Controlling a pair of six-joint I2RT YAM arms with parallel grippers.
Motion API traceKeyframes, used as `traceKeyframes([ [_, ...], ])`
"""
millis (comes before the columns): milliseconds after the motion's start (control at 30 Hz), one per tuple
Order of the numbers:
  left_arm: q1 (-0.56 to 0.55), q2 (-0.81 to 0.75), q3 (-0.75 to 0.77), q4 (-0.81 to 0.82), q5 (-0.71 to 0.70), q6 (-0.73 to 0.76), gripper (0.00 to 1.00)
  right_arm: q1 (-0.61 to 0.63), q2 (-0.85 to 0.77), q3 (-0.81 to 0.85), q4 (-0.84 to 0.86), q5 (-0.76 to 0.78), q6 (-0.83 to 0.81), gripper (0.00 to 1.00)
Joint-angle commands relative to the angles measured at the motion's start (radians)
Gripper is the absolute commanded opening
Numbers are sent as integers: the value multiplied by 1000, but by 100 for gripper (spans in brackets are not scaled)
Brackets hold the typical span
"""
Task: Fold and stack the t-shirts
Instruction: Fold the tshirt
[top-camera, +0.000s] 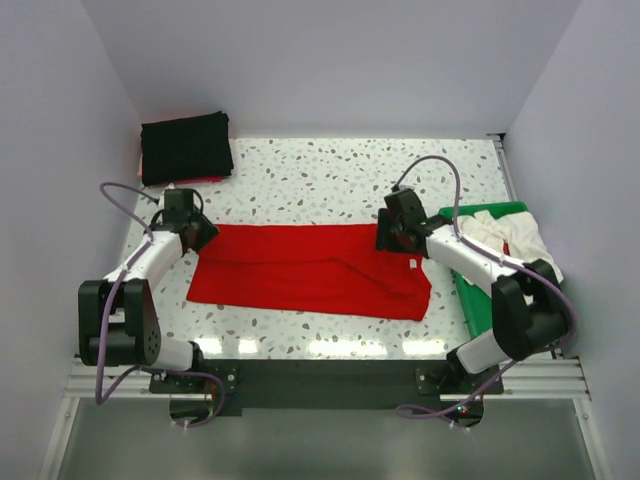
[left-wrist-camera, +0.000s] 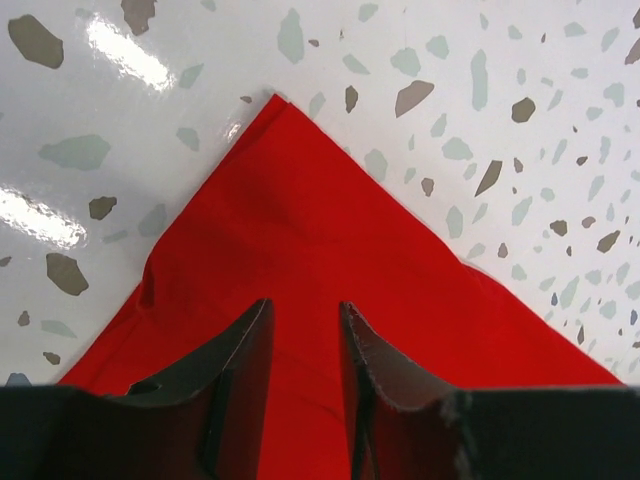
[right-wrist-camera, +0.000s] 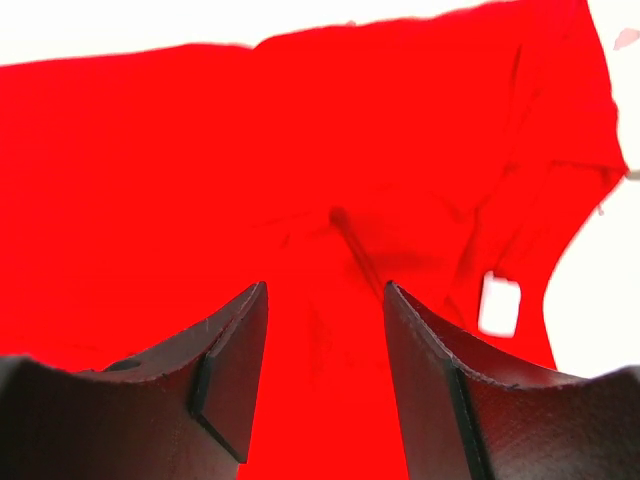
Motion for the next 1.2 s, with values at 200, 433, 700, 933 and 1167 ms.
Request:
traceKeyframes([
  [200,-2,20,-28,53,41,3,36,1,152,66,137,78,-37,53],
  [433,-2,21,-33,58,45,5,36,1,178,46,183,40,-24,46],
  [700,-2,24,-38,63,47,7,35,4,197,25,203,-6,-11,32],
  [933,-2,26,-39,61,47,7,35,7,204,25,198,-11,-7,26],
  [1167,-2,27,-39,60,48,7,35,27,145,16,155,-34,-6,0],
])
